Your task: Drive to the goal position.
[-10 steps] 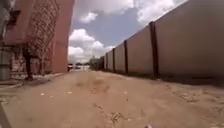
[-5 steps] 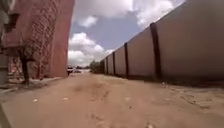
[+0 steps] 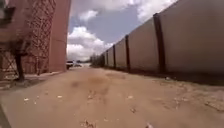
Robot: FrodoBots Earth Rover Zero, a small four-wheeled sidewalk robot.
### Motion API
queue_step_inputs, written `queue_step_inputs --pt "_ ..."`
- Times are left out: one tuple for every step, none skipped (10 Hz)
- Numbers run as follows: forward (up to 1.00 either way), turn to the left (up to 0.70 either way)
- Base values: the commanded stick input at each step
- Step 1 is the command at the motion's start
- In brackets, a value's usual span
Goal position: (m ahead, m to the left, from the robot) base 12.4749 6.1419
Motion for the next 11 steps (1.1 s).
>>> queue_step_inputs --pt "0.60 0.00" --pt "0.60 0.00" --pt "0.60 0.00" --pt "0.60 0.00" --pt "0.60 0.00" --pt "0.60 0.00" --pt "0.60 0.00" --pt "0.60 0.00" --pt "0.60 0.00" --pt "0.60 0.00" --pt "0.60 0.00"
